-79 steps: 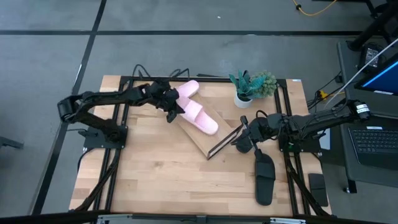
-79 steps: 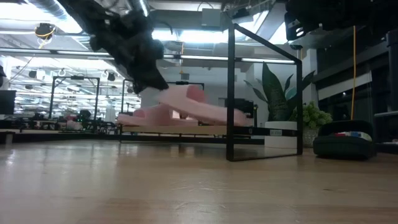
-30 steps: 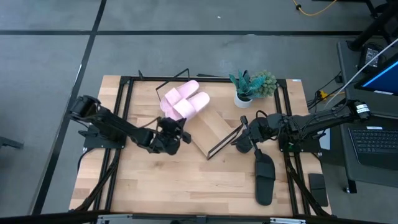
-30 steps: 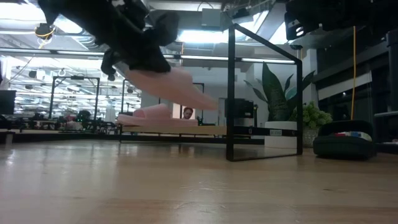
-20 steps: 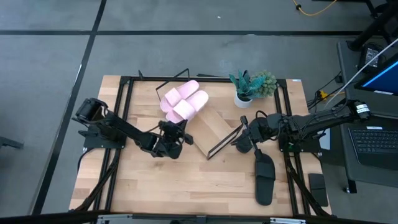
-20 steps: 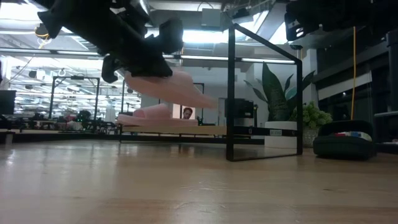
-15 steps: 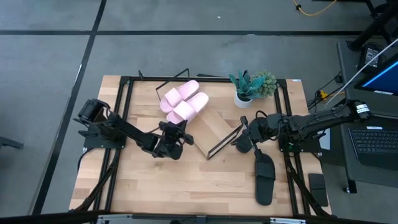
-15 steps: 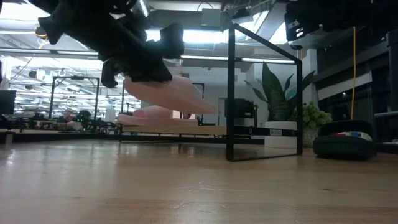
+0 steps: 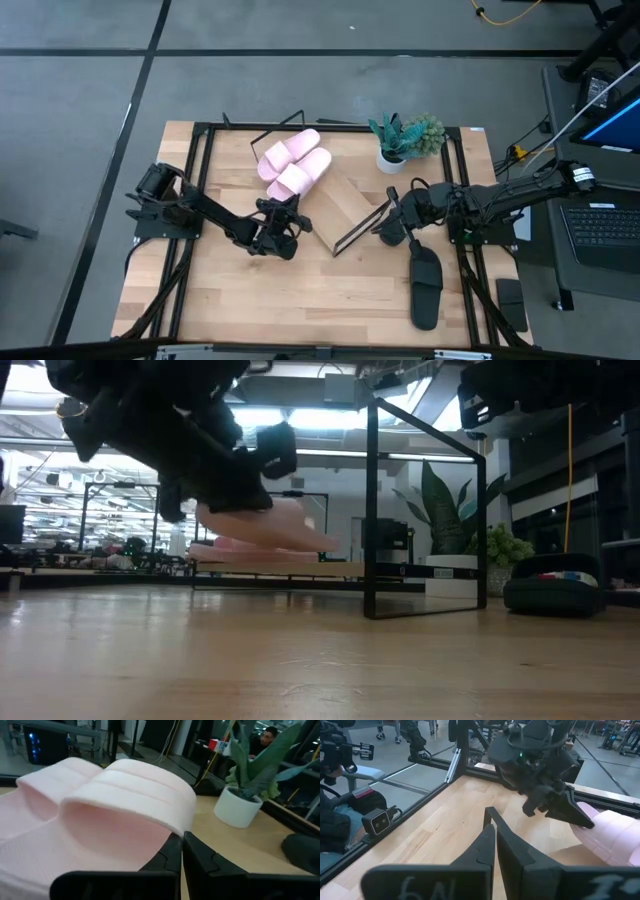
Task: Pick and place slides into the shelf
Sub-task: Adjust the right pink slides on the shelf
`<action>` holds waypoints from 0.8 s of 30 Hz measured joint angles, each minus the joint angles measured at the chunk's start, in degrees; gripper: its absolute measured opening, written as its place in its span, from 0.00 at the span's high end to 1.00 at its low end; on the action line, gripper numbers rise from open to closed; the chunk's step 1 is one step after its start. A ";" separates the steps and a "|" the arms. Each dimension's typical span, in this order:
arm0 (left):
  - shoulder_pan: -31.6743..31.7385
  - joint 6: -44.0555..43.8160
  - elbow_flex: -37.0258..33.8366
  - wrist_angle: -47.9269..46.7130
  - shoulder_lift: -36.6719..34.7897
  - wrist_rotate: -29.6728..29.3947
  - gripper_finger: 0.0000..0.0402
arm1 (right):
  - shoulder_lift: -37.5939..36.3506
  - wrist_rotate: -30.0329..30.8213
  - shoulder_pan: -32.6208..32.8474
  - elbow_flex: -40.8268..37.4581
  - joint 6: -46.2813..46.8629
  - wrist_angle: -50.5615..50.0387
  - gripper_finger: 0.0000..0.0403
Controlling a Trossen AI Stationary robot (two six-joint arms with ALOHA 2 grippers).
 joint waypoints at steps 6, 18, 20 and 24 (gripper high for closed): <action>1.71 -1.88 -0.03 0.02 1.48 2.32 1.00 | 0.00 0.00 0.00 0.00 0.00 0.00 0.95; 3.83 0.18 -0.03 -0.23 1.45 1.72 1.00 | 0.02 0.00 -0.02 0.00 0.00 -0.87 0.95; 4.16 0.18 -0.03 -0.62 1.45 1.93 1.00 | 0.02 0.00 0.00 0.00 0.00 -0.87 0.95; 4.35 0.18 -0.03 -1.23 1.45 1.63 1.00 | 0.02 0.00 -0.01 0.00 0.02 -0.87 0.95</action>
